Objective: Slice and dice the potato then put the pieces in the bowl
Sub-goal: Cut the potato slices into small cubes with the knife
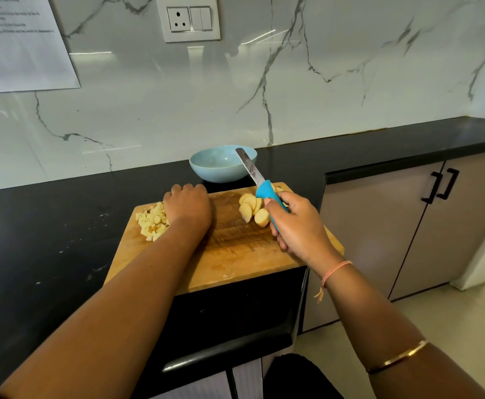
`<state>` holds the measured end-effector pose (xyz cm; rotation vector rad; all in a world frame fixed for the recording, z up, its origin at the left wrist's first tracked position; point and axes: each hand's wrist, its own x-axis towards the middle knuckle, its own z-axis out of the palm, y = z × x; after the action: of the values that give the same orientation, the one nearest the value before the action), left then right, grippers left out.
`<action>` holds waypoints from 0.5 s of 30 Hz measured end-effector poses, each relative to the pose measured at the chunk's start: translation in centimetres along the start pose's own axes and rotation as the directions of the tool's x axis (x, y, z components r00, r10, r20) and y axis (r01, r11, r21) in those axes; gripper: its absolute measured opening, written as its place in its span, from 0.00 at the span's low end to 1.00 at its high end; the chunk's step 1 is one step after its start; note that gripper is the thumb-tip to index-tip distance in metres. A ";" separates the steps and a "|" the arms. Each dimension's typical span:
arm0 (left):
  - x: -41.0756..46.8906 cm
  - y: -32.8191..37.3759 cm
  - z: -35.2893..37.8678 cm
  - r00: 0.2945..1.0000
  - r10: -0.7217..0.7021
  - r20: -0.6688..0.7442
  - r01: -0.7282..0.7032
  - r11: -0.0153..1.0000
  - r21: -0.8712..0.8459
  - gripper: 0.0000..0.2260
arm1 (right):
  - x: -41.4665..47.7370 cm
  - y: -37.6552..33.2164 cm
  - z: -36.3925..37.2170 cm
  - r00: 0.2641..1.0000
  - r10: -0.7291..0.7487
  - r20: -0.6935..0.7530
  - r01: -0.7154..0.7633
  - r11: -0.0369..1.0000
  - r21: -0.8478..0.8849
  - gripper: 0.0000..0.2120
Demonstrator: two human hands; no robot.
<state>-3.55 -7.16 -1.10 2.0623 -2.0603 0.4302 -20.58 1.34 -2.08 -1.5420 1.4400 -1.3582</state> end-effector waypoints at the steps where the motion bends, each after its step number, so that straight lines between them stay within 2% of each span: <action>1: 0.0 0.0 -0.1 1.000 -0.027 0.012 0.027 1.000 0.016 0.11 | 0.0 0.0 0.0 1.000 0.001 0.001 -0.001 1.000 0.009 0.13; 8: 0.1 -0.8 -0.6 0.989 -0.115 0.092 0.108 0.991 0.076 0.14 | 0.1 0.1 -0.2 1.000 0.028 0.007 -0.028 0.998 0.052 0.14; 12: 0.0 -1.7 -0.9 0.992 -0.122 -0.009 0.121 0.989 -0.086 0.09 | -0.1 0.0 -0.2 0.999 0.036 0.009 -0.037 0.996 0.079 0.13; 15: -0.2 -2.8 -1.1 0.987 -0.140 -0.077 0.116 0.959 -0.260 0.10 | -0.2 -0.1 -0.3 1.000 0.027 -0.003 -0.026 0.995 0.093 0.11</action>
<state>-0.83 -6.55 0.06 1.9674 -1.8089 0.2232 -20.75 1.63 -1.93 -1.4569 1.3754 -1.3933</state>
